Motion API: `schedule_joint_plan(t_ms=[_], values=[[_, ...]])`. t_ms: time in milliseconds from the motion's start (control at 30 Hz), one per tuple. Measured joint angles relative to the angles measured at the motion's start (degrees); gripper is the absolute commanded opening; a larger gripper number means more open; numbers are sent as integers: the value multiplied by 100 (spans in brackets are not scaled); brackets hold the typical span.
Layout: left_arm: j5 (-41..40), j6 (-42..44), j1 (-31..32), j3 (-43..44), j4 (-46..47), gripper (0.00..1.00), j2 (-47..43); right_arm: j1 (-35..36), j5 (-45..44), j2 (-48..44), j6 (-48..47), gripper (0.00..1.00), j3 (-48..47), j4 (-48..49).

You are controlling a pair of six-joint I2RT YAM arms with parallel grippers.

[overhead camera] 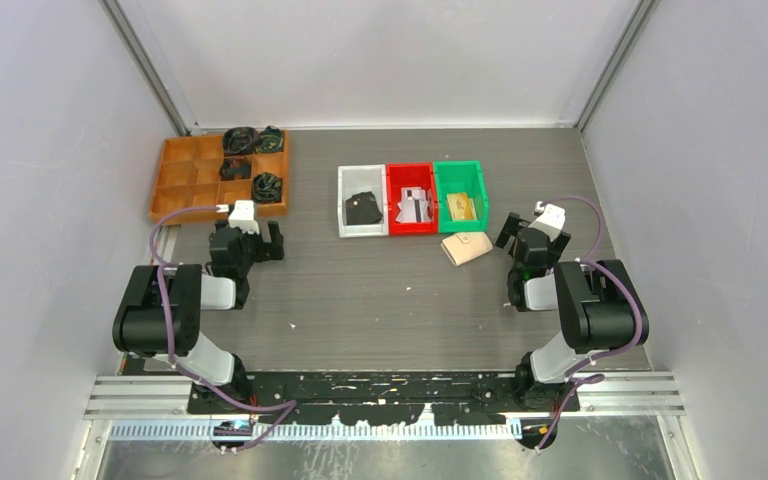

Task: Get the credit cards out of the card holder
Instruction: Move the card holder to the center of the board.

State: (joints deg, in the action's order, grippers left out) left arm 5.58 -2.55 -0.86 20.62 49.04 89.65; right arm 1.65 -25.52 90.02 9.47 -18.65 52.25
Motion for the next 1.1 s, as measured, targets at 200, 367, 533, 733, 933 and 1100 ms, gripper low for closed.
schedule_joint_plan(t_ms=[200,367,533,733,933,1100], values=[[157,-4,-101,90,-387,100,-160,0,-61,-22,39,100,-2,-46],[387,-7,-328,1051,-1858,100,-706,55,-516,-597,170,100,-144,-752],[603,59,-396,1709,-3086,100,-1392,76,-966,-1939,492,99,-275,-1513],[710,173,-428,2767,-5075,100,-1589,-428,-688,-2828,2669,100,-1528,-3641],[754,306,-492,3491,-6194,100,-1696,-874,664,-2061,3499,99,-2830,-5193],[957,319,-494,3657,-6933,100,-1805,-39,1049,-1331,3438,99,-3106,-6205]])
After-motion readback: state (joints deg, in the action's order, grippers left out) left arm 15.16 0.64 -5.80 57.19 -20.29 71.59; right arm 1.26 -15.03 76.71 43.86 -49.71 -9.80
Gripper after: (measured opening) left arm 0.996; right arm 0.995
